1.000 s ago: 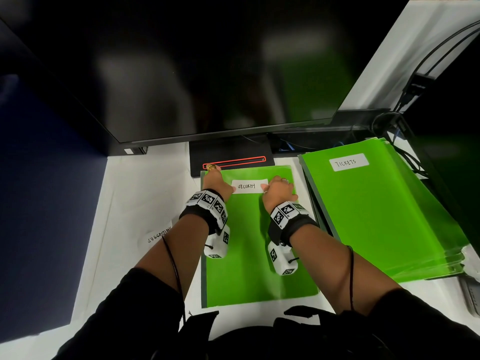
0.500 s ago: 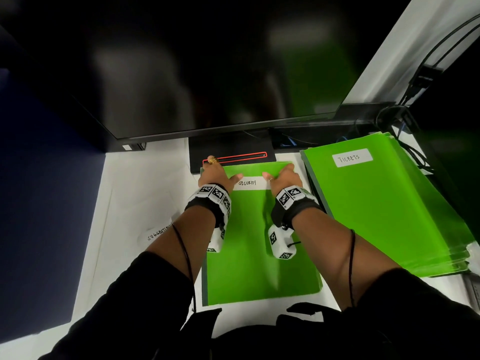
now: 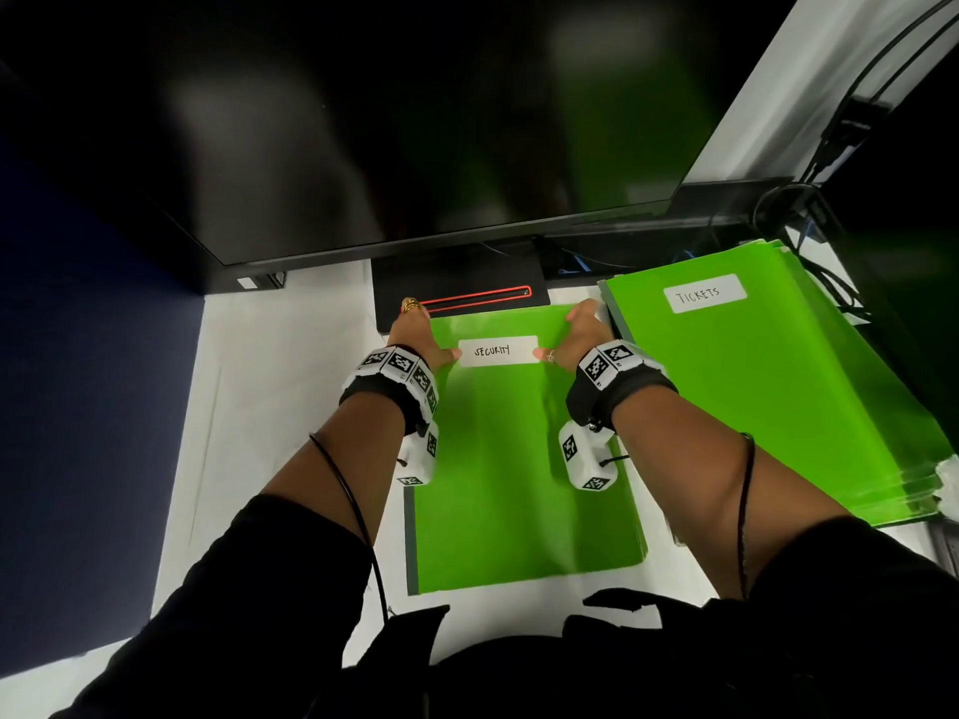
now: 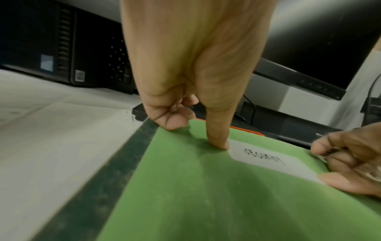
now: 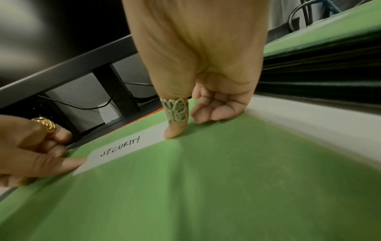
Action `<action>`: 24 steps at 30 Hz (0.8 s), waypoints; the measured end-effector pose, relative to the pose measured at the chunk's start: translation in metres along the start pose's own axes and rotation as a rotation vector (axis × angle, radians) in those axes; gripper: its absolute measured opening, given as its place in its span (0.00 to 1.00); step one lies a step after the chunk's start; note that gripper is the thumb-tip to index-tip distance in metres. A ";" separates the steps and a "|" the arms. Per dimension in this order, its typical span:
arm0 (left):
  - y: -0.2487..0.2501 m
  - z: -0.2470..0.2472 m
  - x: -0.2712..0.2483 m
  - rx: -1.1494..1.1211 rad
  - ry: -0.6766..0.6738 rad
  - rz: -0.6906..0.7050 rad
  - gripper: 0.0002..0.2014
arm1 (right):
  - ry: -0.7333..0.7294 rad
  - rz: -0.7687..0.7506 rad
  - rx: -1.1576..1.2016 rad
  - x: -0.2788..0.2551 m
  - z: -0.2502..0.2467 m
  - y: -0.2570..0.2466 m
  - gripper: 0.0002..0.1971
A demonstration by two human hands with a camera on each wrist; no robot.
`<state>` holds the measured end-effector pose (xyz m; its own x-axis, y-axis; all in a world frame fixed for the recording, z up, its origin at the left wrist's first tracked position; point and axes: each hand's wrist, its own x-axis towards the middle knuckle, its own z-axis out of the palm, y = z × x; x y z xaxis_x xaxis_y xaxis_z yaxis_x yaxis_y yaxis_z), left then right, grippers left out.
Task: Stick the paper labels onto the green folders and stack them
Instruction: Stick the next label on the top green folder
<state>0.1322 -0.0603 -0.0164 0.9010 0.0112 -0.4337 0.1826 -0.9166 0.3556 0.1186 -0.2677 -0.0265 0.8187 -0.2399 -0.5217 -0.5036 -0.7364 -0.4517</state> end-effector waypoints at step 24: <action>-0.001 -0.008 0.010 0.089 -0.089 0.005 0.43 | -0.107 0.055 -0.073 0.010 -0.011 0.003 0.37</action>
<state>0.1441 -0.0564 -0.0144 0.8623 -0.0252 -0.5058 0.1392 -0.9485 0.2845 0.1284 -0.2791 -0.0248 0.7544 -0.2151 -0.6202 -0.5221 -0.7692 -0.3684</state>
